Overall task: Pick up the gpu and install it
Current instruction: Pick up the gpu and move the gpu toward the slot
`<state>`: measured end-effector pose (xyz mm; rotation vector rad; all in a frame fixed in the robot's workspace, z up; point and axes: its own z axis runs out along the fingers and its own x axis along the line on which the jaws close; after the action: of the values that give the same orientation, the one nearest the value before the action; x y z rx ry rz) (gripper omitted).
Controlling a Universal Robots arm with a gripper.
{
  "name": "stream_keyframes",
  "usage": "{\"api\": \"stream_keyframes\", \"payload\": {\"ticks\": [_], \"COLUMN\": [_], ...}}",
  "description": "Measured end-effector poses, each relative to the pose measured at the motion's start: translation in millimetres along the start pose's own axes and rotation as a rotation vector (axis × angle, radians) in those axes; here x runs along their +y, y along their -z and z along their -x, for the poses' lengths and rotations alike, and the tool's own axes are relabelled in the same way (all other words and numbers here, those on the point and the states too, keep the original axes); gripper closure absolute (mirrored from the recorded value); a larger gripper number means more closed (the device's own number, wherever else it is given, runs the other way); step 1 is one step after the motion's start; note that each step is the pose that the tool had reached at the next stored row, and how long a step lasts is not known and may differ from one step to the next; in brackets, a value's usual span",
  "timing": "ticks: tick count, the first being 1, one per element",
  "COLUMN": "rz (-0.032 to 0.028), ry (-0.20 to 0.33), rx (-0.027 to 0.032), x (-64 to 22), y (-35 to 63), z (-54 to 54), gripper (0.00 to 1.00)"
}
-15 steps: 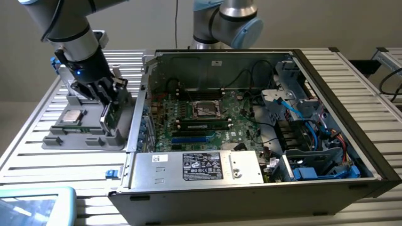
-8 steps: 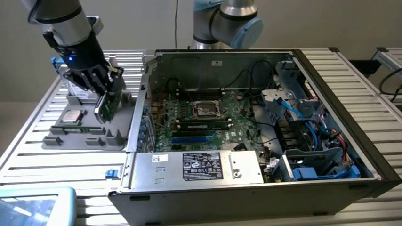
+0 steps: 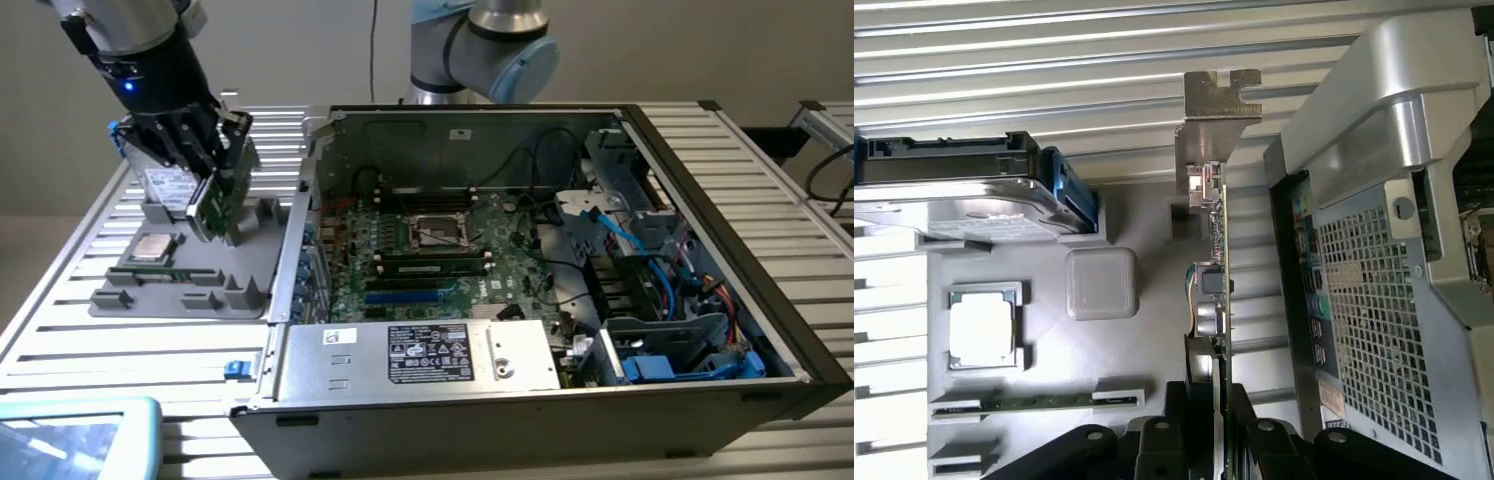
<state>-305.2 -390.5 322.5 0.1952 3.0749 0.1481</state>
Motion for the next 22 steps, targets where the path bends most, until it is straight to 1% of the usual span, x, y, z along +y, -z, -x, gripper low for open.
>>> {"api": "stream_keyframes", "payload": {"ticks": [8, 12, 15, 18, 22], "rz": [-0.0001, -0.0002, -0.0004, -0.0007, -0.0008], "ry": [0.000, 0.000, 0.000, 0.000, -0.001], "rx": [0.0007, 0.0024, 0.0040, 0.0064, 0.0094], "x": [2.7, 4.4, 5.8, 7.6, 10.4], "y": [35.9, 53.8, 67.2, 80.5, 96.9], "z": [3.1, 8.9, 14.7, 22.9, 38.7], "gripper": [0.73, 0.73, 0.73, 0.73, 0.73]}}
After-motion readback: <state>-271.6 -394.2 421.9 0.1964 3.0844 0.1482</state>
